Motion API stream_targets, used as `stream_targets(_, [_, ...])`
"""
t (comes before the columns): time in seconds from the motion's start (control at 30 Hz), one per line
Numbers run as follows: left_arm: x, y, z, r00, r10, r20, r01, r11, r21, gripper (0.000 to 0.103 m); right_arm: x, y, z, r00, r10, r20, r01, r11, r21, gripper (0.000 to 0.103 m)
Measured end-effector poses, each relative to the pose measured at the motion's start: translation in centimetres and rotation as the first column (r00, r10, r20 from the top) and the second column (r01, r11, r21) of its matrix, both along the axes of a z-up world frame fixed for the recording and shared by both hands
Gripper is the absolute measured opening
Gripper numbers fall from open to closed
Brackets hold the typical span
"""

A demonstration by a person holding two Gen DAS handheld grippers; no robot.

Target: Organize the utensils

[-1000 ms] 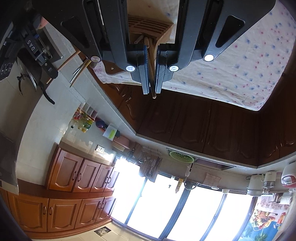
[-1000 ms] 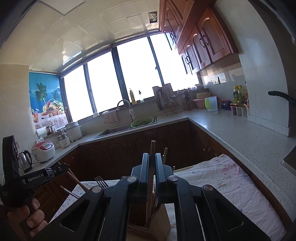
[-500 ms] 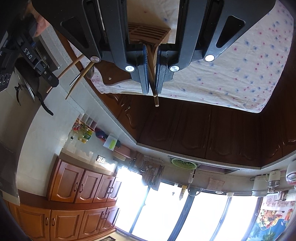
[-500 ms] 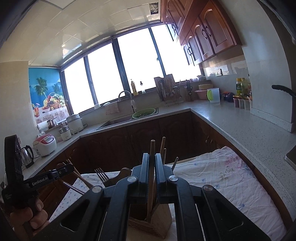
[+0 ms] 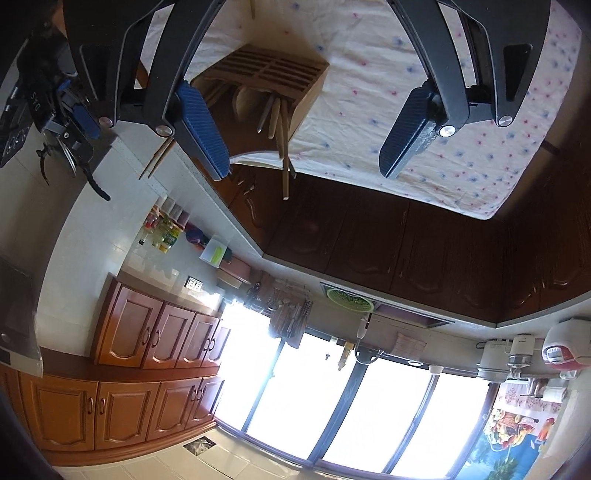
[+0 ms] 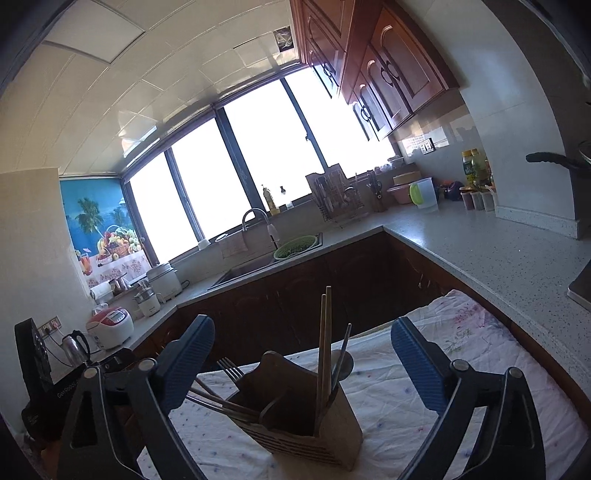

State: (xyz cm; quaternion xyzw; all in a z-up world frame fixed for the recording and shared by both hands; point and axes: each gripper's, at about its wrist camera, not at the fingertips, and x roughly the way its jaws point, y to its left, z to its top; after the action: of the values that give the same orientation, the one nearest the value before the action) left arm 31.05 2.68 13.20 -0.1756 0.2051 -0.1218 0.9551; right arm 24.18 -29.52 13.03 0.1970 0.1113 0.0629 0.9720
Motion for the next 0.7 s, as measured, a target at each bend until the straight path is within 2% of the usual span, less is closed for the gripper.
stream_targets(0.1, [-1.8,1.1,-1.5,0.999,0.028,-0.028,-0.028,1.000,-0.011,0.093,-0.9,0.1,-1.2,0.999,0.022,-0.028,-0.021,1.000,0.016,0.099])
stream_targets(0.43, [-8.9,2.9,-7.7,0.988,0.057,-0.146,-0.056,0.998,0.008,0.093,-5.7,1.8,-6.5,0.985,0.093,-0.145,-0.090,0.996,0.024,0.100])
stream_targets(0.7, [-16.3,3.9,-9.2,0.984,0.072,-0.164,-0.070,0.997,0.019,0.093,-12.9,3.2,-7.7,0.979,0.137,-0.148,-0.143,0.989,-0.033,0.100])
